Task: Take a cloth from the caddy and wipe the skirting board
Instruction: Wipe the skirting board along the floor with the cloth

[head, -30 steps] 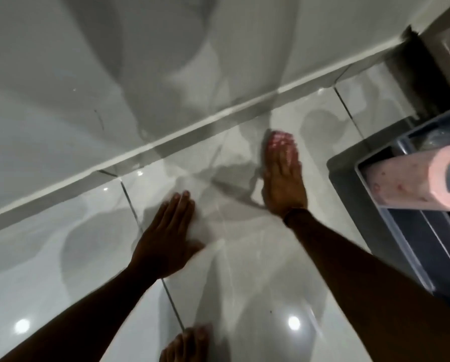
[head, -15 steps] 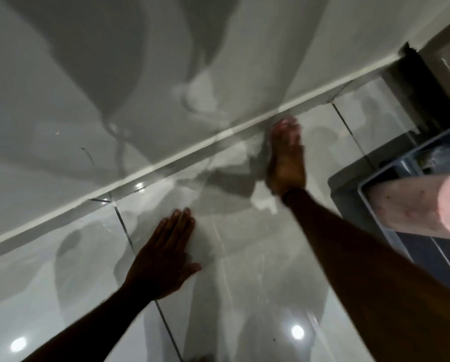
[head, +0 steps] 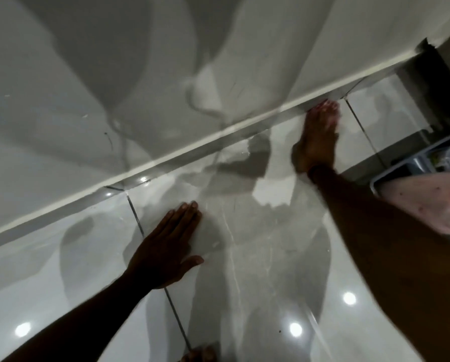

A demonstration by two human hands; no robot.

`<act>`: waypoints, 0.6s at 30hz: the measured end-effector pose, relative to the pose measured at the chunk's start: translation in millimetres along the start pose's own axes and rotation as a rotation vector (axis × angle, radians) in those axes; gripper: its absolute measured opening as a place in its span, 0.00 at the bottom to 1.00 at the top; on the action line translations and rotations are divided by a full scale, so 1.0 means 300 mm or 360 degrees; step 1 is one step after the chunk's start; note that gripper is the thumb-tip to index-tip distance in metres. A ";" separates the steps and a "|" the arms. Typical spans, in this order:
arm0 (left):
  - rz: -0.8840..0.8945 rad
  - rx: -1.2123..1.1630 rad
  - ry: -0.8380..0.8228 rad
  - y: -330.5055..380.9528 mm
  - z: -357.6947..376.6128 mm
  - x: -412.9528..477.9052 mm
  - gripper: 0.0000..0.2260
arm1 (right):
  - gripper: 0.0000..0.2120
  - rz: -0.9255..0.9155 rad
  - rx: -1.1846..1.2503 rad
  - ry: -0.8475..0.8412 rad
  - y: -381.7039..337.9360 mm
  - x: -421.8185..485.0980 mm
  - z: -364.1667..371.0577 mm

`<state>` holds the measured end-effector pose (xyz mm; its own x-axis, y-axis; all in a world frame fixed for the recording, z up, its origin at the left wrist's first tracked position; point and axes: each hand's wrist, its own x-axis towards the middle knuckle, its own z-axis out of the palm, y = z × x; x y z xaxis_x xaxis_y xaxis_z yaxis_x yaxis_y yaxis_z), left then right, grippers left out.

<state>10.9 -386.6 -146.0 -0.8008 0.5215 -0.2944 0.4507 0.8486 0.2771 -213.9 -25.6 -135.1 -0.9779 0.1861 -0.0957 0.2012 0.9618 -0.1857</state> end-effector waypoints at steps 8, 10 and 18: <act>-0.0093 0.0004 -0.0043 -0.001 -0.011 -0.134 0.41 | 0.35 -0.1135 0.0247 -0.0137 -0.439 -0.557 0.159; -0.0114 0.0033 -0.0064 0.007 -0.011 -0.160 0.41 | 0.36 -0.1142 0.0224 -0.0183 -0.409 -0.527 0.173; -0.0145 0.0030 -0.0108 0.009 -0.011 -0.180 0.42 | 0.38 -0.0276 0.0358 -0.0085 -0.239 -0.356 0.084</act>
<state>54.0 -412.7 -126.3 -0.8105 0.4466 -0.3790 0.3853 0.8938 0.2294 -122.3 -119.5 -136.1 -0.9956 0.0060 -0.0935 0.0445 0.9086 -0.4154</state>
